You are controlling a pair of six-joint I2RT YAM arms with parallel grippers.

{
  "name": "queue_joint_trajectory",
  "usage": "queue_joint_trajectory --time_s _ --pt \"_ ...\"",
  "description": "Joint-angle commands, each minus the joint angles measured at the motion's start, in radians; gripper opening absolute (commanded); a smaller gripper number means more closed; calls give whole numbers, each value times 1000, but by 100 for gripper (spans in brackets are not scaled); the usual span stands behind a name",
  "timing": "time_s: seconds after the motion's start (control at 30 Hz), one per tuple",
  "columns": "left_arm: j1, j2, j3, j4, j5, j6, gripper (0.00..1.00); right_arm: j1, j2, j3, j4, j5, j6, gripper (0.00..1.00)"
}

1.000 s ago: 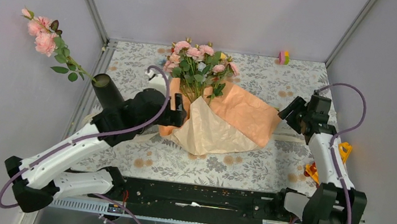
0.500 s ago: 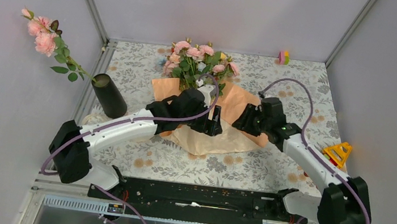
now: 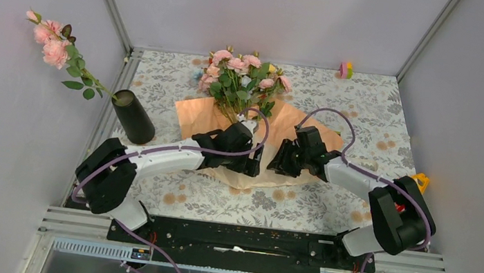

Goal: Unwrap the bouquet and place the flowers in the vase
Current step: Unfold the wrapping paper at the center of the board.

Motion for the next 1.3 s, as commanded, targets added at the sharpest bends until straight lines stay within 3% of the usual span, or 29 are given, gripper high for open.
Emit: queue_joint_trajectory --time_s 0.0,0.8,1.27 --pt "10 1 -22 34 -71 -8 81 8 42 -7 36 -2 33 47" --pt "119 -154 -341 -5 -60 -55 88 -53 62 -39 -64 194 47 51" --pt "146 -422 -445 -198 -113 -71 91 -111 61 -48 -69 216 36 51"
